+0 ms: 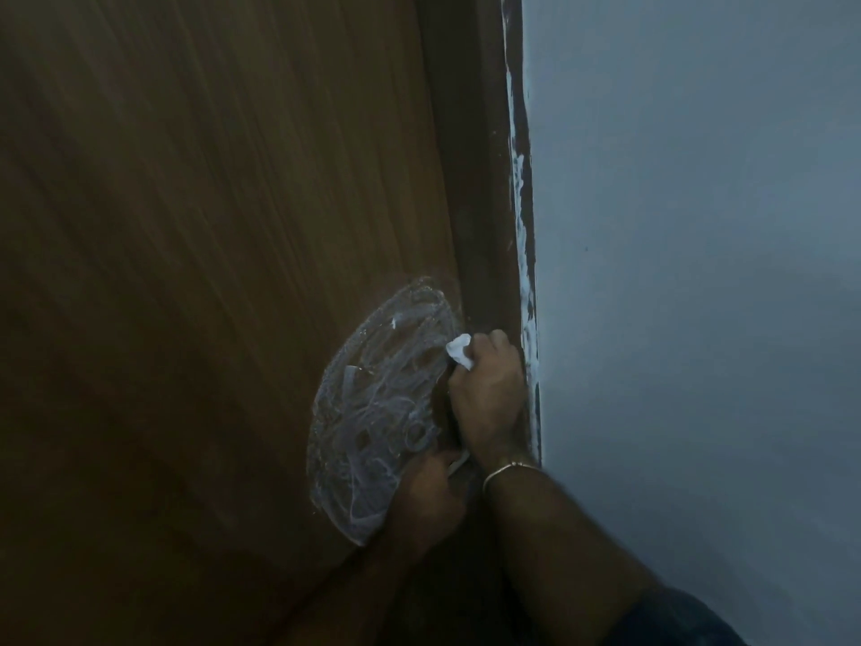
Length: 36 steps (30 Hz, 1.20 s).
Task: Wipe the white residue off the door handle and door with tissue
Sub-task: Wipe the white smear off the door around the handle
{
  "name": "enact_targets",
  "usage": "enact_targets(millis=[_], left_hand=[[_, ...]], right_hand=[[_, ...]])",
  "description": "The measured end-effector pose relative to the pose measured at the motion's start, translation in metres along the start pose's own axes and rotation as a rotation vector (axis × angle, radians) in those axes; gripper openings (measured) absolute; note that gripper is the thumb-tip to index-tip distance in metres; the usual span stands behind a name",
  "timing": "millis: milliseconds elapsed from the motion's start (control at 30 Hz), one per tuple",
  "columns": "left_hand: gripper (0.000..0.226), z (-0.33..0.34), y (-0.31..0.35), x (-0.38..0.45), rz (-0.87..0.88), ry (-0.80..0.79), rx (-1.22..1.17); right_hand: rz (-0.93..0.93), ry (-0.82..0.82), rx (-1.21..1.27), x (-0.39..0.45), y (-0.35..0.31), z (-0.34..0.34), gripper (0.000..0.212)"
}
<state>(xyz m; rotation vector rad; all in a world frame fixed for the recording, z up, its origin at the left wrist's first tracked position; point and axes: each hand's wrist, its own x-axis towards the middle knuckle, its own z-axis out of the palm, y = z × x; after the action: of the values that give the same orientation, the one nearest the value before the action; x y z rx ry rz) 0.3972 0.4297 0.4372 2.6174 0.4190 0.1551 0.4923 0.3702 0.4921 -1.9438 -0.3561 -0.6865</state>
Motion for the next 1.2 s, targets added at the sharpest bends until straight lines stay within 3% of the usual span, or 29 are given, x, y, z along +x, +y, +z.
enact_targets(millis=[200,333,667,867,1067,1200], left_hand=[[0.038,-0.007,-0.007,0.0,0.048,-0.027,-0.018],[0.038,-0.006,-0.011,0.001,0.069,-0.028,-0.026],[0.023,-0.003,-0.016,0.005,0.059,0.001,-0.088],[0.033,-0.001,-0.017,0.005,0.017,-0.012,-0.062],[0.027,-0.002,-0.018,0.005,0.052,-0.023,-0.109],[0.024,0.0,-0.02,0.006,0.066,0.002,-0.074]], right_hand=[[0.141,0.049,0.335,-0.03,-0.004,0.028,0.021],[0.262,0.04,0.366,-0.037,-0.001,0.032,0.031],[-0.053,0.047,0.289,0.019,-0.011,0.021,0.024],[0.158,-0.116,0.101,-0.01,0.013,0.023,0.021],[-0.001,0.04,0.222,0.029,-0.022,0.015,0.022],[0.026,-0.017,0.204,0.006,-0.005,0.022,0.019]])
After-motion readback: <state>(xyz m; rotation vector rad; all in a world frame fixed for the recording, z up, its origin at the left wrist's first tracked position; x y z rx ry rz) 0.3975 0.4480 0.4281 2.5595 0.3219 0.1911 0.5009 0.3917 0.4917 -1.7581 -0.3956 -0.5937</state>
